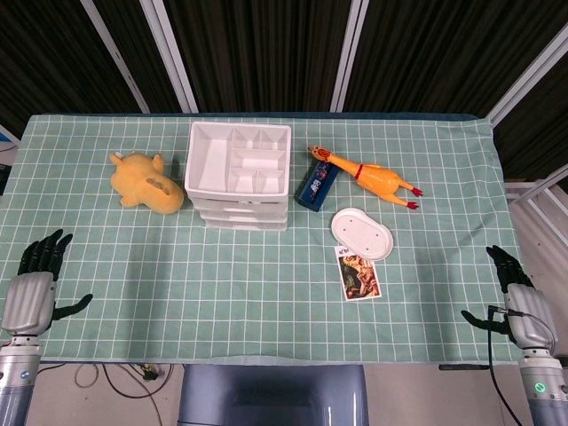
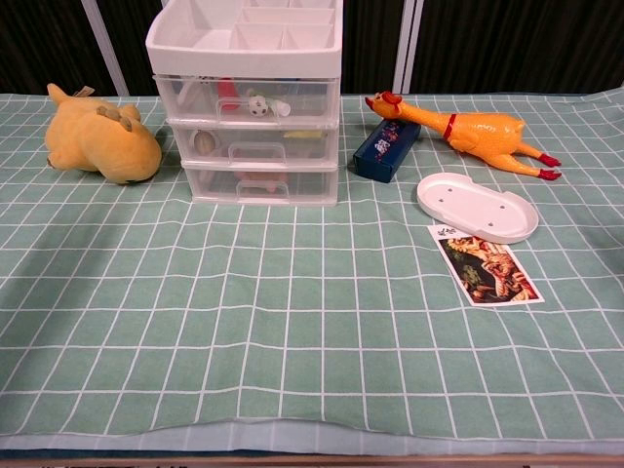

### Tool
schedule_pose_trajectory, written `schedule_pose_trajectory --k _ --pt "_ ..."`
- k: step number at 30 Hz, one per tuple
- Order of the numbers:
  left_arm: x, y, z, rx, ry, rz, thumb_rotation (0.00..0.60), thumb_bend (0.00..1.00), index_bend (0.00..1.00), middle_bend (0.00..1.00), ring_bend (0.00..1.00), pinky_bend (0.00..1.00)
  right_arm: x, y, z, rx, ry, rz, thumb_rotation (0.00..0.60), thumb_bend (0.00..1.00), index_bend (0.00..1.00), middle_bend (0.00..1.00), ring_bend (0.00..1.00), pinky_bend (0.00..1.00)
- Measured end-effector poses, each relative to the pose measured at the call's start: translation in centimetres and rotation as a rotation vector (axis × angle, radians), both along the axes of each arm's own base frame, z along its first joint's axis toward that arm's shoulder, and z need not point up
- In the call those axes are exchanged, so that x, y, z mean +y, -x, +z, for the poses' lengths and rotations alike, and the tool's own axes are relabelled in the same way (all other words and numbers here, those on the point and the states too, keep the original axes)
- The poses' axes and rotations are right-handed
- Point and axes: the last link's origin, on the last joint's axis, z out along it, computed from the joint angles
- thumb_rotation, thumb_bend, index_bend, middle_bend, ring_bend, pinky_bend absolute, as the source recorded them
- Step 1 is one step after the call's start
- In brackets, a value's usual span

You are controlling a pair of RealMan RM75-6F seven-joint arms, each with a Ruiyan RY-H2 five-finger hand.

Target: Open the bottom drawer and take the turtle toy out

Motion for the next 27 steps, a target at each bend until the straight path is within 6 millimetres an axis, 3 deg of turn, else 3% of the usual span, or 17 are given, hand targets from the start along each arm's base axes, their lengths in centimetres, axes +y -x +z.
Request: schedule_pose_trajectory --k 2,4,7,10,17,27 --pt "0.6 -0.6 -0.3 -0.022 0.011 0.002 0.6 0.28 0.0 0.12 0.15 0.32 0.0 0.1 0.0 -0.005 0.001 -0.008 0.6 0.13 0.0 0.0 0.0 0.18" --pt "1.4 -1.3 -0.7 -0.051 0.025 0.004 0.6 0.4 0.0 0.33 0.38 0.52 0.1 0.2 0.1 -0.008 0.003 -0.012 0.6 0.13 0.0 0.0 0.0 0.18" --pt "2.8 -2.6 -1.7 -0.1 0.048 0.006 0.6 0.51 0.04 0.62 0.64 0.72 0.2 0.3 0.3 -0.01 0.005 -0.014 0.6 0.13 0.0 0.0 0.0 0.18" --pt "4.2 -4.1 -3.2 -0.169 0.082 0.014 0.6 0.58 0.07 0.75 0.77 0.84 0.3 0.4 0.4 -0.016 0.007 -0.02 0.6 0.13 0.0 0.0 0.0 0.18" --pt "6.8 -7.8 -7.5 -0.353 0.196 0.065 0.6 0.63 0.1 0.89 0.91 0.99 0.3 0.7 0.5 -0.02 0.005 -0.031 0.6 0.13 0.0 0.0 0.0 0.18" --pt "8.4 -11.9 -13.3 -0.615 0.371 0.207 0.6 0.64 0.1 0.91 0.94 1.0 0.3 0.7 0.5 -0.032 -0.001 -0.037 0.6 0.13 0.0 0.0 0.0 0.18"
